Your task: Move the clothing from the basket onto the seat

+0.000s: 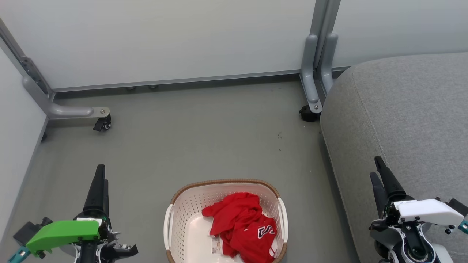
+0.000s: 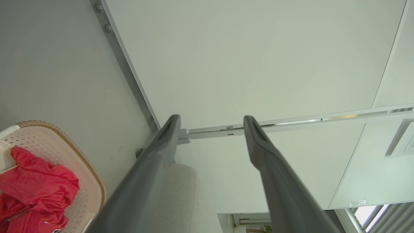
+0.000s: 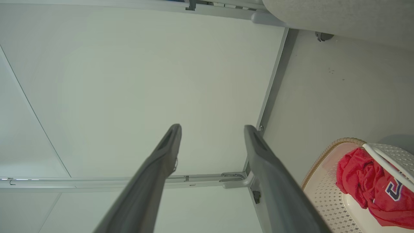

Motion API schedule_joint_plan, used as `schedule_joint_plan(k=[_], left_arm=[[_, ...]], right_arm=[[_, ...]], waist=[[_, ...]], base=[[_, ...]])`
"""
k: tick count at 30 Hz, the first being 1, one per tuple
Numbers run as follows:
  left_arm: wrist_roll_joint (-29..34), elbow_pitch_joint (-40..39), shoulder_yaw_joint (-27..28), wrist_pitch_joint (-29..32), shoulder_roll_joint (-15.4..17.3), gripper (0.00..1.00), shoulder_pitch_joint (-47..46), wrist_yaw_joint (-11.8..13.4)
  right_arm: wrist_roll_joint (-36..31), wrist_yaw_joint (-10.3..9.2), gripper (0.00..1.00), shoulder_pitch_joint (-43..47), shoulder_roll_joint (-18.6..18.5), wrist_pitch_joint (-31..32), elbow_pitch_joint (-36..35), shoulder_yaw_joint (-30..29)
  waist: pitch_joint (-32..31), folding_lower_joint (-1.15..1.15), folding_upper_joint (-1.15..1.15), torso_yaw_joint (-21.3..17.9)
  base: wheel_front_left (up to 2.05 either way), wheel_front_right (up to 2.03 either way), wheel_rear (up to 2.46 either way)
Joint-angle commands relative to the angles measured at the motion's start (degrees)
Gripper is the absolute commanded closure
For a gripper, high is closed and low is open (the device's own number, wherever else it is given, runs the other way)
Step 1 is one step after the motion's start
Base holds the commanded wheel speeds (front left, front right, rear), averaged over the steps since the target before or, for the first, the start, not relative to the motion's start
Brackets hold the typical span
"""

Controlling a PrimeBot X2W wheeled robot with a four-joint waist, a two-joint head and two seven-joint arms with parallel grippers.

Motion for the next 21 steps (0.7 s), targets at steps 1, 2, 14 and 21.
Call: schedule_joint_plan(k=[1,2,14,21], left_arm=[[3.4,-2.1,0.1,-0.7,0.7,0.00,-1.0,-0.1],[4.5,-2.4,0.2,-0.9,0.6,0.00,-0.9,-0.1],[20.9,-4.7,-1.0,-3.8,0.2,0.00,0.3,-0.2],[28.6,-5.0,-2.4,-5.3,0.4,0.00,1.1,-0.2]], right_arm=[[-3.2,0.02,0.00,-0.7,-0.6,-0.7,-1.8,0.3],[-4.6,0.02,0.00,-0.7,-0.7,-1.0,-2.2,0.5],[-23.5,0.03,0.00,-0.2,-2.1,-3.8,-5.3,3.0],[-31.4,0.03,0.00,0.3,-2.8,-5.4,-5.3,4.4]], waist=[[0.0,0.00,0.00,0.0],[0.0,0.00,0.00,0.1],[-0.1,0.00,0.00,0.2],[-0.3,0.00,0.00,0.3]], base=[[0.00,0.00,0.00],[0.00,0.00,0.00],[0.00,0.00,0.00],[0.00,0.00,0.00]])
